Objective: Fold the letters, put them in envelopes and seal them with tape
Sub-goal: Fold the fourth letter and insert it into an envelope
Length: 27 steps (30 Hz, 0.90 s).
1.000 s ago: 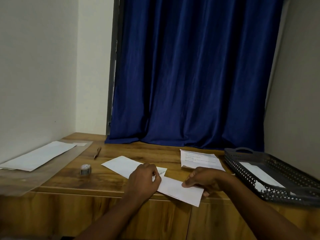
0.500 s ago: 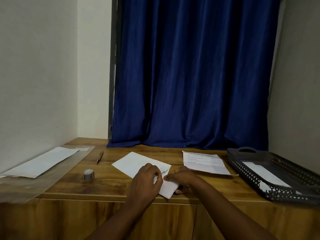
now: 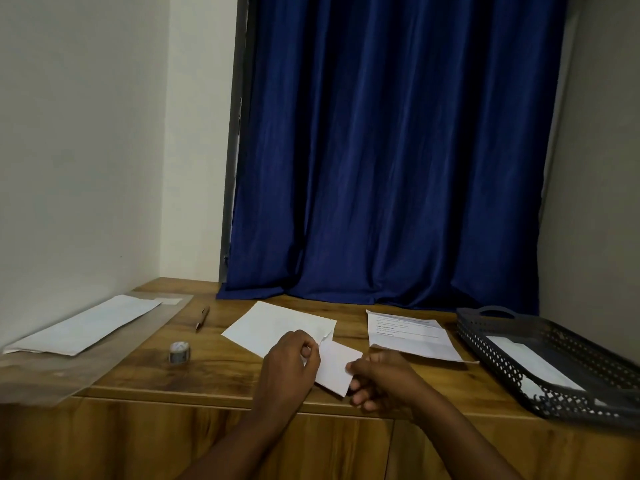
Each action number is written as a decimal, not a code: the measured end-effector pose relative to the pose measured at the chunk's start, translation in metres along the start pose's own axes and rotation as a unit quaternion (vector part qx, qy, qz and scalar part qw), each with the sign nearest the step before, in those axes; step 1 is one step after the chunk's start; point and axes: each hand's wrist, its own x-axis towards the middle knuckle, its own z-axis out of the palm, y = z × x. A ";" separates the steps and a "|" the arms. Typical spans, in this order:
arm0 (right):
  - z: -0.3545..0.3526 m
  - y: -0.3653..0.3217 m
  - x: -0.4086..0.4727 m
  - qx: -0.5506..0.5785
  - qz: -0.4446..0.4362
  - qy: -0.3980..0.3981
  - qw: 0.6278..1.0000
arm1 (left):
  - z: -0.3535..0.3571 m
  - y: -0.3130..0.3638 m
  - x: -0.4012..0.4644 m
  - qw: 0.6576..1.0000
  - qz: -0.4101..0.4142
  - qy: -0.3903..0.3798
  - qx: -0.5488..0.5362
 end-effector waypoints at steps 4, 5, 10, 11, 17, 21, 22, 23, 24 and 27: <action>0.015 0.009 0.000 -0.011 -0.094 0.080 0.992 | 0.001 -0.002 -0.001 1.000 0.022 -0.002 -0.001; 0.021 0.009 0.002 -0.022 -0.110 0.097 0.989 | 0.001 -0.002 -0.001 1.000 0.025 -0.002 -0.003; 0.049 0.007 0.017 -0.058 -0.148 0.176 0.972 | 0.003 -0.006 -0.003 0.999 0.049 0.002 -0.021; 0.054 0.006 0.018 -0.057 -0.149 0.189 0.969 | 0.004 -0.007 -0.003 0.998 0.058 0.002 -0.026; 0.064 0.004 0.023 -0.069 -0.215 0.207 0.952 | 0.008 -0.013 -0.004 0.996 0.077 0.016 -0.049; 0.063 0.009 0.027 -0.078 -0.244 0.151 0.955 | 0.007 -0.014 -0.004 0.995 0.082 0.023 -0.060; 0.062 0.012 0.028 -0.082 -0.246 0.149 0.954 | 0.007 -0.014 -0.004 0.994 0.084 0.024 -0.062; 0.061 0.014 0.029 -0.088 -0.251 0.152 0.952 | 0.007 -0.013 -0.004 0.994 0.086 0.024 -0.061; 0.061 0.016 0.031 -0.093 -0.257 0.156 0.949 | 0.007 -0.013 -0.005 0.994 0.087 0.020 -0.059; 0.063 0.016 0.034 -0.115 -0.260 0.163 0.945 | 0.007 -0.011 -0.006 0.994 0.095 0.004 -0.059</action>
